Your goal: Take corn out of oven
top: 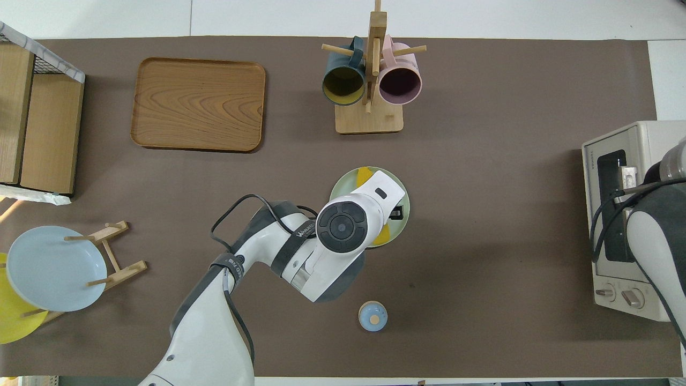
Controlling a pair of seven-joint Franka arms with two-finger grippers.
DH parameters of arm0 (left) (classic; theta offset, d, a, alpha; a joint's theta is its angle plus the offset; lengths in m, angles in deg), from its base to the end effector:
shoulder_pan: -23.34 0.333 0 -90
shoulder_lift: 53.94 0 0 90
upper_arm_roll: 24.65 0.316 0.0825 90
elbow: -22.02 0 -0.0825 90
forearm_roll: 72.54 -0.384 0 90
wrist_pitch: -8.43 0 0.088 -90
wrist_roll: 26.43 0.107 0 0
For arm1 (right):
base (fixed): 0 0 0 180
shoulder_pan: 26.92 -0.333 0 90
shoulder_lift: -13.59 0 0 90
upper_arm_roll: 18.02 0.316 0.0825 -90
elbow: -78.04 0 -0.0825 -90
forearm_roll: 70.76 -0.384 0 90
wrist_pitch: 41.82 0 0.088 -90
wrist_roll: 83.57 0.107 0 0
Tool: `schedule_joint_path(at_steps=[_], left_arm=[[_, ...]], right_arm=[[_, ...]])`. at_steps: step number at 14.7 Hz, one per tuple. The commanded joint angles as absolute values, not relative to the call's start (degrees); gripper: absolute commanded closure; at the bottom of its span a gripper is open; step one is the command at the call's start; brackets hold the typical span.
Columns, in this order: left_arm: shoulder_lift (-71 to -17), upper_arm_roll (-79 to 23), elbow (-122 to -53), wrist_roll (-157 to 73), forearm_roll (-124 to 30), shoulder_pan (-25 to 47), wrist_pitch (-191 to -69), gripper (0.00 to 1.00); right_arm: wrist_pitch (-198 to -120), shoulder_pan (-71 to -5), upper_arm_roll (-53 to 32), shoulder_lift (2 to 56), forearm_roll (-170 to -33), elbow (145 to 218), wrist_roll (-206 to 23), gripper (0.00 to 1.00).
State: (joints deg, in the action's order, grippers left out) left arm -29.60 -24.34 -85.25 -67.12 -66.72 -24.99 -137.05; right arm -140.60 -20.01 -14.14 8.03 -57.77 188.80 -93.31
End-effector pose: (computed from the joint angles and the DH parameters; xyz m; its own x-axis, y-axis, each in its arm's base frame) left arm 0.4410 -0.4888 0.3108 0.9906 -0.0375 0.1315 -0.0648 -0.9755 0.2102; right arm 0.5181 -0.0471 0.5206 0.9775 0.1459 -0.1521 0.1751 -0.9639 0.2004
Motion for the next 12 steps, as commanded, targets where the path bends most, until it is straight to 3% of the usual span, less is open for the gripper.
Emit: schedule_joint_path(at_steps=[1, 2, 4, 5, 6, 8, 12], left_arm=[[-29.2, -22.9, -84.9, -68.1, -66.4, -26.9, -136.8, 0.24], [-29.2, -22.5, -84.9, -68.6, -66.5, -27.4, -136.5, 0.34], [-29.2, -21.6, -84.9, -69.2, -66.5, -27.5, -135.7, 0.67], [-29.2, -21.4, -84.9, -69.1, -66.5, -27.5, -135.0, 0.92], [-29.3, -20.9, -84.7, -69.1, -66.9, -27.5, -134.0, 1.0], [-29.9, -19.8, -83.7, -69.0, -67.4, -27.0, -131.2, 1.0], [-37.6, -19.8, -83.4, -66.6, -67.6, -20.3, -122.4, 1.0]], right_arm=[[-138.8, -20.8, -14.0, 8.1, -62.4, 186.0, -94.2, 1.0], [-138.7, -21.4, -13.9, 8.4, -65.7, 184.6, -93.7, 1.0], [-138.4, -23.3, -13.9, 9.5, -67.3, 182.5, -89.5, 0.83], [-137.6, -23.4, -13.9, 9.6, -67.5, 181.6, -88.9, 0.31], [-136.9, -23.5, -13.9, 9.6, -67.9, 180.9, -88.8, 0.0], [-133.1, -23.1, -14.0, 11.4, -70.1, 176.8, -88.8, 0.0], [-131.6, -22.9, -14.0, 12.7, -70.7, 174.5, -88.7, 0.0]])
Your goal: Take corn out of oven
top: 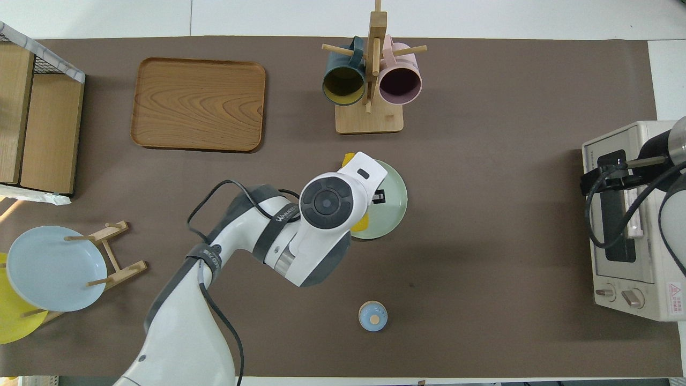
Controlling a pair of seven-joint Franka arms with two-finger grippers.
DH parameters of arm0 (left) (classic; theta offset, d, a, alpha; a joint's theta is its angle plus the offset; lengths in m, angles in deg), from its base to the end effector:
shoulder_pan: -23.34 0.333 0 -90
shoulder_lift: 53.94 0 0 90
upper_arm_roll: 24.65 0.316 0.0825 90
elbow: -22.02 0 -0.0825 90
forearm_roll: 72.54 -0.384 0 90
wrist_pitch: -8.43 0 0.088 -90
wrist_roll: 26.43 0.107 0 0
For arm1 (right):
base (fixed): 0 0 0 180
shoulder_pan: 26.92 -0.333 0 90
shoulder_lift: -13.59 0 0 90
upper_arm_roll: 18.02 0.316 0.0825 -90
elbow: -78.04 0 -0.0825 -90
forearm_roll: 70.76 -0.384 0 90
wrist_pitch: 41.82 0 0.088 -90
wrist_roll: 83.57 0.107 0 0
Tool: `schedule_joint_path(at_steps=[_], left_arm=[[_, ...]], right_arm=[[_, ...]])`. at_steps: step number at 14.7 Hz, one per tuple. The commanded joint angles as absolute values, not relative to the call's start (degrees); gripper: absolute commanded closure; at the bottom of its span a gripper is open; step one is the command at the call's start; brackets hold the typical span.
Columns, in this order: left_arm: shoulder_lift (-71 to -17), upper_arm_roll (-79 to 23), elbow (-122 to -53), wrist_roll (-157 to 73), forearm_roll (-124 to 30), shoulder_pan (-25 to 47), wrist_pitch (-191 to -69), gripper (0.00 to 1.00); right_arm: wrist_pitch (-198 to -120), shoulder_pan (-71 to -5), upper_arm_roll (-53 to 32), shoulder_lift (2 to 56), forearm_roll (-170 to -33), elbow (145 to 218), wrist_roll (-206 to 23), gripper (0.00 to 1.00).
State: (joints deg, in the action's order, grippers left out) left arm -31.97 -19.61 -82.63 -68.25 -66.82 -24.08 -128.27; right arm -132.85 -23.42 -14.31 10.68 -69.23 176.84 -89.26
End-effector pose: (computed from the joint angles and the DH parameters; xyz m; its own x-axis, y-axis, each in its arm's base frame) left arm 0.4820 -0.4472 0.3433 0.9935 0.0549 0.0994 0.0393 -0.9875 0.1524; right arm 0.5354 -0.0001 0.5814 0.9909 0.1029 -0.0874 0.1051 -0.9942 0.0213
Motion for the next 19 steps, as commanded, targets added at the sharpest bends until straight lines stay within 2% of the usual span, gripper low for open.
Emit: schedule_joint_path(at_steps=[1, 3, 4, 8, 9, 15, 16, 19], left_arm=[[-39.0, -19.8, -83.1, -64.9, -67.6, -17.9, -119.8, 1.0], [-40.1, -19.8, -81.4, -59.4, -67.5, -12.3, -115.0, 1.0], [-39.3, -19.8, -79.1, -55.0, -67.5, -6.2, -113.7, 1.0], [-37.4, -19.9, -76.8, -44.0, -67.0, 5.7, -114.2, 1.0], [-35.4, -19.9, -74.9, -42.5, -67.0, 7.9, -113.9, 1.0], [-18.8, -20.3, -58.1, -39.5, -66.9, 12.4, -114.1, 1.0], [-16.9, -20.4, -56.2, -39.3, -66.9, 12.7, -115.0, 1.0], [-15.4, -20.5, -56.3, -34.2, -65.4, 12.5, -118.8, 1.0]], right_arm=[[-131.2, -23.5, -14.2, 12.5, -70.5, 174.3, -88.2, 0.0], [-131.0, -24.9, -14.8, 14.4, -70.0, 173.8, -87.7, 0.0], [-129.4, -27.1, -17.4, 16.2, -69.9, 170.3, -87.6, 0.0], [-128.1, -28.5, -18.5, 15.6, -69.9, 170.0, -87.7, 0.0], [-128.2, -28.1, -18.2, 15.2, -69.9, 170.3, -87.7, 0.0], [-128.4, -27.4, -18.2, 14.4, -70.4, 171.0, -87.8, 0.0], [-128.4, -27.5, -18.2, 14.3, -70.4, 171.0, -87.8, 0.0], [-128.4, -27.4, -18.2, 14.3, -70.4, 171.1, -87.8, 0.0]])
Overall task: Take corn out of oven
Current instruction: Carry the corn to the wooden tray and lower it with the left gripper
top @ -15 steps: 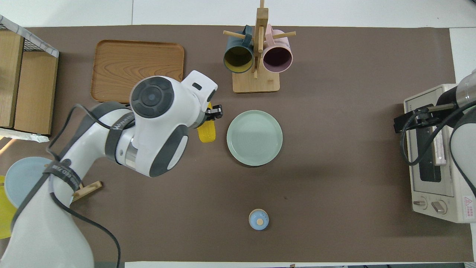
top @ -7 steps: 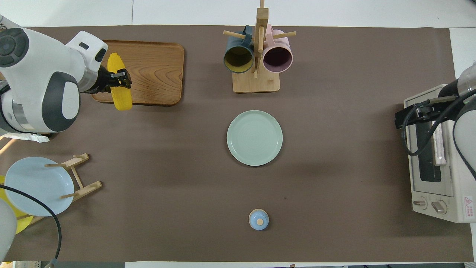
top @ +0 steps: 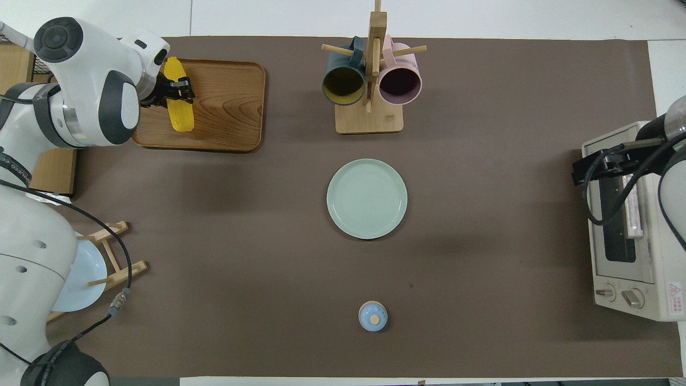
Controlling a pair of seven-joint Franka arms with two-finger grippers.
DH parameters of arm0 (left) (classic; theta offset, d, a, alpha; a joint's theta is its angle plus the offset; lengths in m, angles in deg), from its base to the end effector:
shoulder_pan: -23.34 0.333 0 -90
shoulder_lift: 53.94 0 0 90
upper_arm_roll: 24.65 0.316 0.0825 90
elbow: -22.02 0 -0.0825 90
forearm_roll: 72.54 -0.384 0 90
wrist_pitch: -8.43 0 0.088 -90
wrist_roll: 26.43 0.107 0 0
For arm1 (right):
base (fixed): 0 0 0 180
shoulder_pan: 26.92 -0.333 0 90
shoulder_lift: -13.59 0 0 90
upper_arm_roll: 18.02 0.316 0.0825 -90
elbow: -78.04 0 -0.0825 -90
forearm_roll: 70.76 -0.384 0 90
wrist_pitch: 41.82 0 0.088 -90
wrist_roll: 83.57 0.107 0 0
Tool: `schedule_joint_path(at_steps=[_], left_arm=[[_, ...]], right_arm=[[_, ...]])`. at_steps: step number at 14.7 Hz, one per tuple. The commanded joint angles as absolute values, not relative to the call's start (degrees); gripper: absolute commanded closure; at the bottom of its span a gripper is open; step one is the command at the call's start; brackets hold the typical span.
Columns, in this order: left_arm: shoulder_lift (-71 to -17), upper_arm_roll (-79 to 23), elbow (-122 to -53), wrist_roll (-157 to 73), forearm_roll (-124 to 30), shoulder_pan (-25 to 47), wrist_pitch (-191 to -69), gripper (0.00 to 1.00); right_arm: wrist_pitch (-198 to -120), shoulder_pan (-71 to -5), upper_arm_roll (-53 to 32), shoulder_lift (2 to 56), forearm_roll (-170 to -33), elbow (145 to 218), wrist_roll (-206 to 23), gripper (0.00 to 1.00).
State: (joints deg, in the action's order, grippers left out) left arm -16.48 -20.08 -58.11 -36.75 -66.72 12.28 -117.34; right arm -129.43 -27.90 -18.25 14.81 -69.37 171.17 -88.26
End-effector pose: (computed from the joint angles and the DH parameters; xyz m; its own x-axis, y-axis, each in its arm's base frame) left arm 0.7319 -0.0992 0.3367 0.9855 0.1037 0.1341 0.0955 -0.9932 0.0667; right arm 0.5532 0.0046 0.5838 0.9885 0.0937 -0.1189 0.0961 -0.9953 0.0146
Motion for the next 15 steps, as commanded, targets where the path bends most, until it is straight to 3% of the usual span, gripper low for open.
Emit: schedule_joint_path(at_steps=[1, 6, 7, 8, 9, 15], left_arm=[[-14.9, -20.6, -56.3, -34.2, -65.4, 12.4, -119.7, 1.0], [-14.7, -20.6, -58.0, -33.7, -65.4, 12.2, -123.9, 1.0], [-14.8, -20.6, -58.4, -32.9, -65.3, 12.2, -123.9, 0.79], [-14.8, -20.6, -58.4, -32.6, -65.2, 12.2, -123.7, 0.36], [-15.0, -20.7, -58.3, -32.6, -65.2, 12.3, -123.1, 0.0], [-18.9, -20.7, -57.9, -32.6, -65.0, 13.1, -115.2, 0.0]], right_arm=[[-128.4, -27.4, -18.2, 14.3, -70.4, 171.1, -87.8, 0.0], [-128.4, -27.4, -18.2, 14.3, -70.4, 171.1, -87.8, 0.0], [-128.4, -27.4, -18.2, 14.3, -70.4, 171.1, -87.8, 0.0], [-128.4, -27.4, -18.2, 14.3, -70.4, 171.1, -87.8, 0.0], [-128.4, -27.4, -18.2, 14.3, -70.5, 171.1, -87.8, 0.0], [-128.4, -27.4, -18.2, 14.3, -70.4, 171.1, -87.8, 0.0]])
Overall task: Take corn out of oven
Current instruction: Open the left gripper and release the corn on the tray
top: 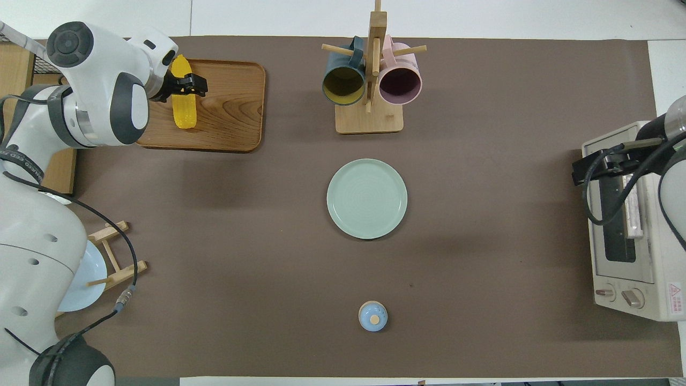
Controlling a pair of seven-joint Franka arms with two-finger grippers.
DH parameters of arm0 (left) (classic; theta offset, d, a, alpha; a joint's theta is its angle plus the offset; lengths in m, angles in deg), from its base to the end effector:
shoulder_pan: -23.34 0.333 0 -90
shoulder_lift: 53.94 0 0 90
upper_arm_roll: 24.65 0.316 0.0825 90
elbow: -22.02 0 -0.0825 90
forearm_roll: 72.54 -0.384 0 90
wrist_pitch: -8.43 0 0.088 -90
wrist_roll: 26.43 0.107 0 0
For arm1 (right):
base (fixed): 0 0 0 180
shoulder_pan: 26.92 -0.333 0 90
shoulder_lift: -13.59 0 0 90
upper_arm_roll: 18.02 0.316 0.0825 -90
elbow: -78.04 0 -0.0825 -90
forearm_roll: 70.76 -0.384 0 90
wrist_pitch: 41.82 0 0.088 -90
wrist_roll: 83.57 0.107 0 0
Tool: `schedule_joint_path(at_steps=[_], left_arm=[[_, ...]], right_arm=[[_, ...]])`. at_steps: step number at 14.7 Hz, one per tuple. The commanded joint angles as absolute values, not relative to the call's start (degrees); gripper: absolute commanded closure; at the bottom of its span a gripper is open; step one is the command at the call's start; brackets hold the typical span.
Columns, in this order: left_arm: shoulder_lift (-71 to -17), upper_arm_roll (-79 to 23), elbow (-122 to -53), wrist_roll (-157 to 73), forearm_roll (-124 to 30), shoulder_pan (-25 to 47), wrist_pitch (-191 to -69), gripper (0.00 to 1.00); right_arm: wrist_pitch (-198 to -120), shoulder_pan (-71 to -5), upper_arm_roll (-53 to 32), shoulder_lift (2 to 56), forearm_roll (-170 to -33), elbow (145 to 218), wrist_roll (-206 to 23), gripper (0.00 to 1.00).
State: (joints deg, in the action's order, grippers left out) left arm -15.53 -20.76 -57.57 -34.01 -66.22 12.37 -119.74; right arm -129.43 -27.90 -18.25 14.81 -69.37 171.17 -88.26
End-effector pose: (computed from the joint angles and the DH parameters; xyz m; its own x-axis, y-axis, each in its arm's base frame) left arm 0.7368 -0.1058 0.3330 0.9841 0.0566 0.1682 0.0439 -0.9960 0.0781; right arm 0.5532 0.0046 0.5838 0.9885 0.0937 -0.1189 0.0961 -0.9953 0.0146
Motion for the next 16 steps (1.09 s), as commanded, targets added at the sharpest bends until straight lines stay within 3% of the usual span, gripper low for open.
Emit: schedule_joint_path(at_steps=[1, 9, 16], left_arm=[[-21.4, -20.5, -58.4, -32.6, -64.5, 13.8, -113.1, 0.0], [-38.9, -19.4, -60.1, -32.7, -68.0, 16.8, -87.7, 0.0], [-55.5, -19.5, -74.1, -32.9, -69.2, 16.0, -80.1, 0.0]], right_arm=[[-128.4, -27.4, -18.2, 14.3, -70.4, 171.1, -87.8, 0.0], [-128.4, -27.4, -18.2, 14.3, -70.5, 171.1, -87.8, 0.0], [-128.4, -27.4, -18.2, 14.3, -70.4, 171.0, -87.8, 0.0]])
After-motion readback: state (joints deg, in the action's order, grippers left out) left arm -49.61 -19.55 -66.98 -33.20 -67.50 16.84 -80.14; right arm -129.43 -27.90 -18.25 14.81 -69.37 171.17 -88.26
